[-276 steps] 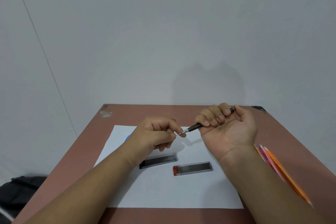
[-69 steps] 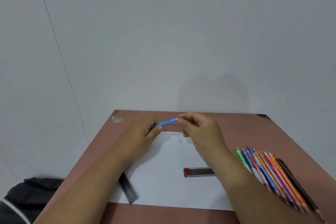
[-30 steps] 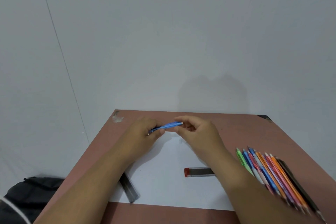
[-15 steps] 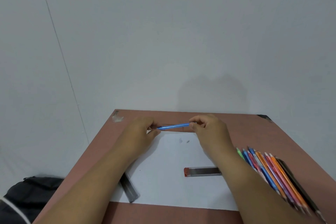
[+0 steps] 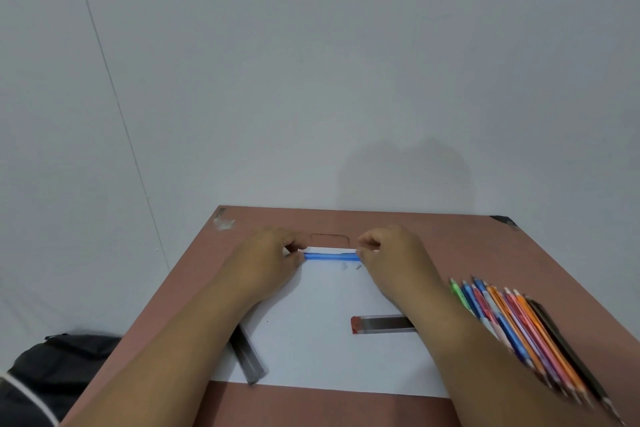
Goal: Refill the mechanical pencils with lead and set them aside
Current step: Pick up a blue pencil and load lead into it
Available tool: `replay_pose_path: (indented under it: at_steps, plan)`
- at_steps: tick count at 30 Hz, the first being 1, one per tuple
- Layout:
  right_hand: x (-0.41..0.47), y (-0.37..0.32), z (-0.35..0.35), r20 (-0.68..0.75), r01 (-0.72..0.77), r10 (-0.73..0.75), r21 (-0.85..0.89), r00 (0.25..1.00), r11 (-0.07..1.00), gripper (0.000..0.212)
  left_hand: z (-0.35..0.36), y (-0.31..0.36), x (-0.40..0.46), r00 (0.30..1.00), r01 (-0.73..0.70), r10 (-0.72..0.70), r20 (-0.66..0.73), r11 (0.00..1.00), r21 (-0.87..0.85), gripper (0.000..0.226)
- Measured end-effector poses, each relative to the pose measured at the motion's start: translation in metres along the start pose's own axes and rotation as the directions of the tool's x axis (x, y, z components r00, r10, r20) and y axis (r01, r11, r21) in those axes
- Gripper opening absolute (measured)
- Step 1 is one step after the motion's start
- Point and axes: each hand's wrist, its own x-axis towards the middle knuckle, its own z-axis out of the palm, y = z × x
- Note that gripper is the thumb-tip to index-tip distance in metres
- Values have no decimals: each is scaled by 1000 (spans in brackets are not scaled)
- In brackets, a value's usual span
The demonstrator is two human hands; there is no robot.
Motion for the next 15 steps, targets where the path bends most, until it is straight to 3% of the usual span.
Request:
replay_pose_path:
  at_steps: [3, 8, 13, 15]
  plan:
    - [-9, -16, 1, -68, 167, -164, 35, 984, 985, 12, -4, -4, 0, 1000, 13, -12, 26, 1000, -27, 22]
    - [-41, -55, 3, 329, 351, -327, -15, 886, 936, 15, -11, -7, -3, 1000, -5, 8, 29, 996, -87, 26]
    - [-43, -55, -7, 335, 253, -266, 83, 904, 964, 17, -12, -7, -3, 999, 18, -14, 41, 993, -114, 22]
    - [-50, -60, -2, 400, 294, -304, 89, 864, 952, 29, -14, -8, -2, 998, 51, -46, 38, 987, -150, 16]
